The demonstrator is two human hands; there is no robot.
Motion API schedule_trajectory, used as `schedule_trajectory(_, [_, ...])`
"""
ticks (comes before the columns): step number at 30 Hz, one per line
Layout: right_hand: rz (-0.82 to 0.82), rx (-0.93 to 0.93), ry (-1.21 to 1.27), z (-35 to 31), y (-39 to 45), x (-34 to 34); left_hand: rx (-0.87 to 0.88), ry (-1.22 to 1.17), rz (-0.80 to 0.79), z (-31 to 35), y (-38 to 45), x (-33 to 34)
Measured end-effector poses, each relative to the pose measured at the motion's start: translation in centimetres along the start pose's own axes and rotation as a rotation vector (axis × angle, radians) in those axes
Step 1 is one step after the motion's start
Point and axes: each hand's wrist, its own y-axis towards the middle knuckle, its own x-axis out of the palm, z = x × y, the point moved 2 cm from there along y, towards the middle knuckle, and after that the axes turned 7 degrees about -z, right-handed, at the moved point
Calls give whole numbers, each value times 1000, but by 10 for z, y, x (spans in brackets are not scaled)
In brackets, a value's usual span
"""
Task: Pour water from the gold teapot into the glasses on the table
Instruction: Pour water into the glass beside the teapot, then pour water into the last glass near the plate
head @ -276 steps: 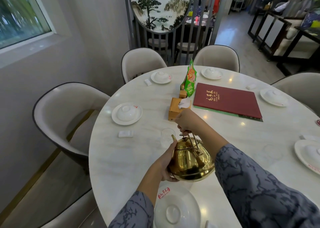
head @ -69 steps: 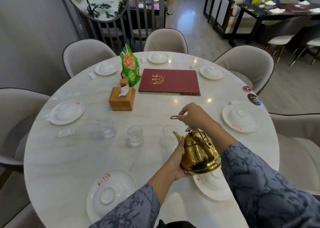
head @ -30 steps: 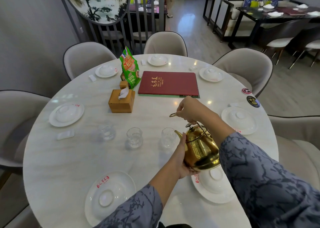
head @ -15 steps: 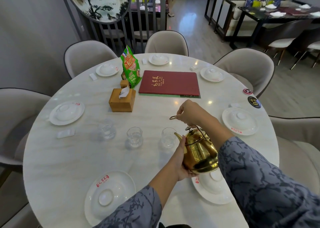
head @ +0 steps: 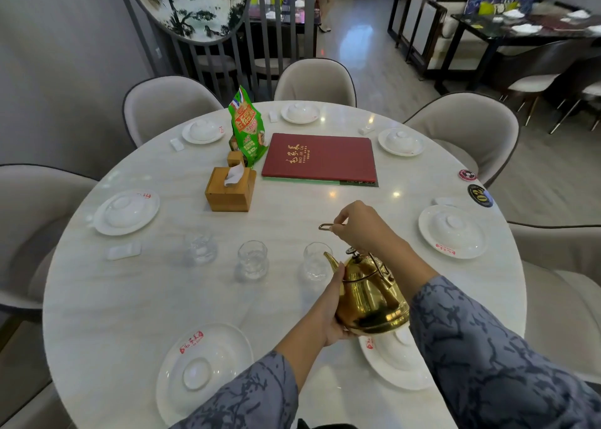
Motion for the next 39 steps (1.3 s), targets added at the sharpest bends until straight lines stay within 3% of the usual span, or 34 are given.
schedule_trajectory(18, [120,14,235,40,-32,-8,88,221,166,-6,17,-7])
schedule_trajectory(25, [185,11,328,48,-46,-37,129,286,111,8,14,18])
schedule_trajectory(39, [243,47,156,66,-23,-87,37,268,-73,25,39,78])
